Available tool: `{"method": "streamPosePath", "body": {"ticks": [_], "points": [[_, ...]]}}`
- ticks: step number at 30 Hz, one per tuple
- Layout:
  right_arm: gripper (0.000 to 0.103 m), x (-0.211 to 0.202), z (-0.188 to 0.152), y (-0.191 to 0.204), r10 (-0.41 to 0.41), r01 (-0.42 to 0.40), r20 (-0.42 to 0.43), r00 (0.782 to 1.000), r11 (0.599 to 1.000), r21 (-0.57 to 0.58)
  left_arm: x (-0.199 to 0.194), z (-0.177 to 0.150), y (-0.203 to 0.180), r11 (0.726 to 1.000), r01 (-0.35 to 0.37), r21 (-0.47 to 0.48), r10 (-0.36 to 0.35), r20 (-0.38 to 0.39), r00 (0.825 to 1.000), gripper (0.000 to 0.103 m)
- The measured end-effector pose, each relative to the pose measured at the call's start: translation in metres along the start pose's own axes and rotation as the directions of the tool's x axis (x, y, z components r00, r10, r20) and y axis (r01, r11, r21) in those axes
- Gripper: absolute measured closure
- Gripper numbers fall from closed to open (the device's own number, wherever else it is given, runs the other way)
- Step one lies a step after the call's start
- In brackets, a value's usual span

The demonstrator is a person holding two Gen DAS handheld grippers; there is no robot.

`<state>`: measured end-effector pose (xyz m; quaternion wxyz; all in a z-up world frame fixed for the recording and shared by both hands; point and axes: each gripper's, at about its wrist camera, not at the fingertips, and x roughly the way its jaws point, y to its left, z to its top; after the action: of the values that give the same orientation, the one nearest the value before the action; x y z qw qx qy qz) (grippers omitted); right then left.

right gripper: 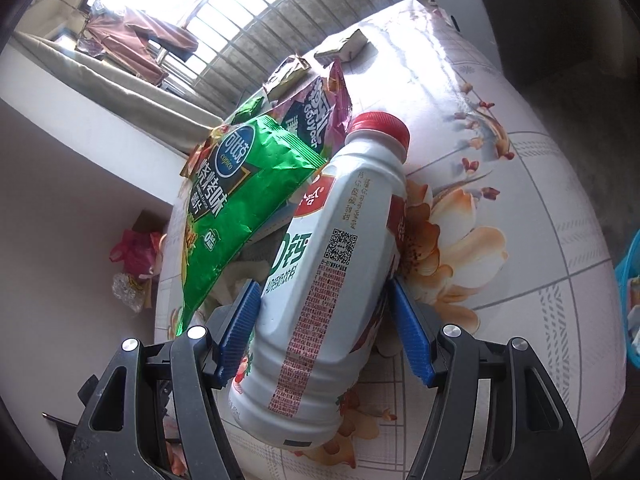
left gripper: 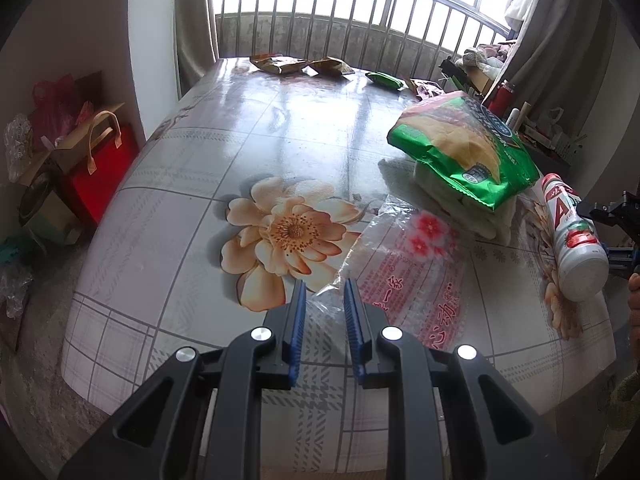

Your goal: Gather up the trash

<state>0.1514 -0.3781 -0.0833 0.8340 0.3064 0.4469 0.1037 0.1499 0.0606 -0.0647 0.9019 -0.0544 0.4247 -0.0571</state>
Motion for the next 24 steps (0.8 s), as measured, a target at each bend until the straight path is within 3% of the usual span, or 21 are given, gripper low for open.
{"method": "streamPosePath", "body": {"ticks": [3, 5, 11, 15, 19, 21, 24], "points": [[0.041, 0.000, 0.000, 0.000, -0.004, 0.004, -0.011, 1.000, 1.000, -0.015, -0.001, 0.001, 0.005, 0.999, 0.040, -0.023, -0.040, -0.006, 0.999, 0.080], [0.042, -0.001, -0.003, 0.001, -0.005, 0.005, -0.021, 1.000, 1.000, -0.031, -0.005, 0.002, 0.008, 0.998, 0.056, -0.030, -0.056, 0.002, 0.998, 0.070], [0.042, -0.009, -0.016, 0.006, -0.021, 0.017, -0.059, 0.998, 0.997, -0.075, -0.024, 0.017, 0.019, 0.994, 0.103, -0.033, -0.099, 0.102, 0.990, 0.057], [0.042, -0.020, -0.037, 0.014, -0.057, 0.047, -0.075, 0.996, 0.990, -0.136, -0.006, 0.036, 0.019, 0.980, 0.198, -0.031, -0.198, 0.009, 0.980, 0.048], [0.042, -0.027, -0.058, 0.022, -0.086, 0.073, -0.064, 0.994, 0.981, -0.178, 0.011, 0.039, 0.010, 0.978, 0.207, -0.010, -0.208, -0.070, 0.976, 0.048], [0.042, -0.029, -0.064, 0.023, -0.090, 0.078, -0.056, 0.994, 0.979, -0.187, 0.013, 0.033, 0.001, 0.964, 0.267, -0.012, -0.266, -0.126, 0.956, 0.048], [0.042, -0.029, -0.068, 0.025, -0.093, 0.083, -0.045, 0.995, 0.978, -0.191, 0.011, 0.019, -0.008, 0.923, 0.381, -0.054, -0.384, -0.199, 0.902, 0.048]]}}
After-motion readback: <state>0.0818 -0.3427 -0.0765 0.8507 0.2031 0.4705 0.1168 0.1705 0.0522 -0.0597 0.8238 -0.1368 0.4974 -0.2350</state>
